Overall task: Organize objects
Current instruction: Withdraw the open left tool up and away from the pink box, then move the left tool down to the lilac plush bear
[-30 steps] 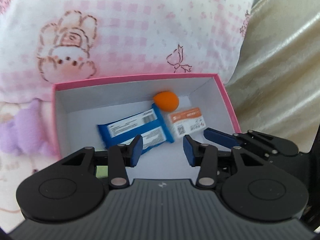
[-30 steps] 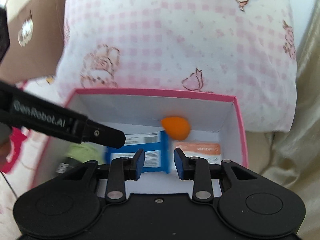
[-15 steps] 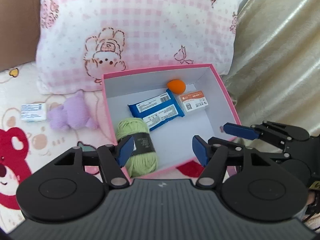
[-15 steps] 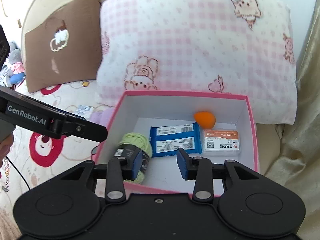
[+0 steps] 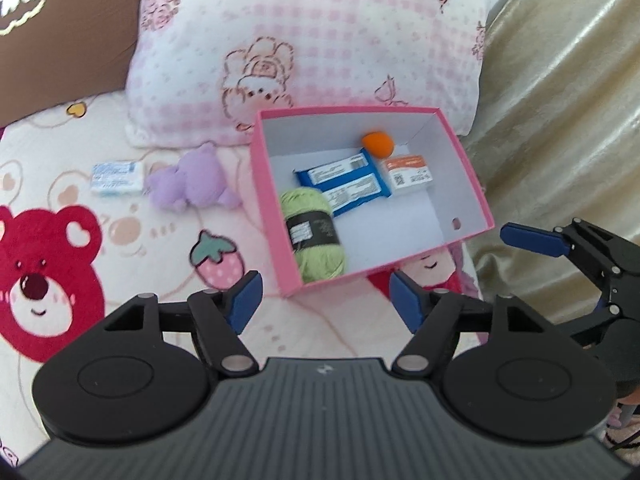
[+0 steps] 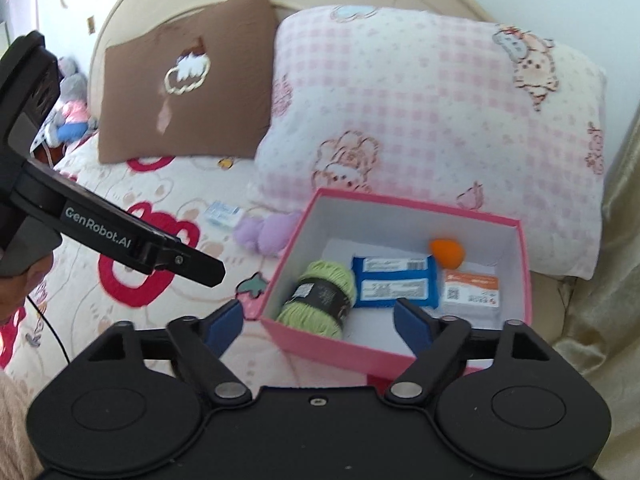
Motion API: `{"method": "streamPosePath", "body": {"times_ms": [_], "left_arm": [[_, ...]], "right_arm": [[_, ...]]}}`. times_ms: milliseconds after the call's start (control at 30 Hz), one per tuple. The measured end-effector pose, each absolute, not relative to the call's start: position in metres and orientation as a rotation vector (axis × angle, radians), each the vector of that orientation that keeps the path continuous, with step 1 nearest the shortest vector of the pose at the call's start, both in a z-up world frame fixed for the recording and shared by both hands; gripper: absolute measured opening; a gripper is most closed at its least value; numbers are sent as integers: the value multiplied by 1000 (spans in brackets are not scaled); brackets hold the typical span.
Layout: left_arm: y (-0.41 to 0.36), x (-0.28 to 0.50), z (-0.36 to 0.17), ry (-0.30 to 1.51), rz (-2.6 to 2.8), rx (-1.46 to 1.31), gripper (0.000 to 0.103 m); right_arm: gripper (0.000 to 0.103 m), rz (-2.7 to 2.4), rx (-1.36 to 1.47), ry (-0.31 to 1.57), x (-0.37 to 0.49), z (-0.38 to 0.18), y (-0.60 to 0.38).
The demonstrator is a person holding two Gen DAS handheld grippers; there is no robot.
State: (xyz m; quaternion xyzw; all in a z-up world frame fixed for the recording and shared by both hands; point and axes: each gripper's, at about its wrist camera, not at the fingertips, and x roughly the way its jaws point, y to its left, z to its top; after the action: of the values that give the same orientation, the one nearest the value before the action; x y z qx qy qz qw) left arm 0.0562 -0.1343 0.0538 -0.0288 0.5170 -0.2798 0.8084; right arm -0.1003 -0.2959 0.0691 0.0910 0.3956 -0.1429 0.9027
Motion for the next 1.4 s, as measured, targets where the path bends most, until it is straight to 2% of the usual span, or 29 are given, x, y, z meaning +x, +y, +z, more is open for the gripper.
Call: {"method": "streamPosePath", "body": {"times_ms": [33, 133, 367, 533, 800, 1200, 1400], "left_arm": [[-131, 54, 53, 1104, -595, -58, 78], [-122, 48, 51, 1102, -580, -51, 80], [-97, 37, 45, 1114, -551, -54, 92], [-82, 30, 44, 1115, -516, -50, 95], [-62, 23, 44, 1099, -491, -32, 96], [-33, 32, 31, 1040, -448, -79, 96], [-28, 43, 22, 999, -441, -55, 95]], "right_arm": [[91, -292, 185, 827, -99, 68, -293], [92, -275, 169, 860, -94, 63, -282], [93, -218, 172, 920, -84, 55, -268], [93, -173, 171, 919, -80, 57, -257], [93, -110, 109, 914, -71, 60, -235], [92, -37, 56, 795, -43, 51, -220], [92, -3, -69, 733, -24, 44, -209]]}}
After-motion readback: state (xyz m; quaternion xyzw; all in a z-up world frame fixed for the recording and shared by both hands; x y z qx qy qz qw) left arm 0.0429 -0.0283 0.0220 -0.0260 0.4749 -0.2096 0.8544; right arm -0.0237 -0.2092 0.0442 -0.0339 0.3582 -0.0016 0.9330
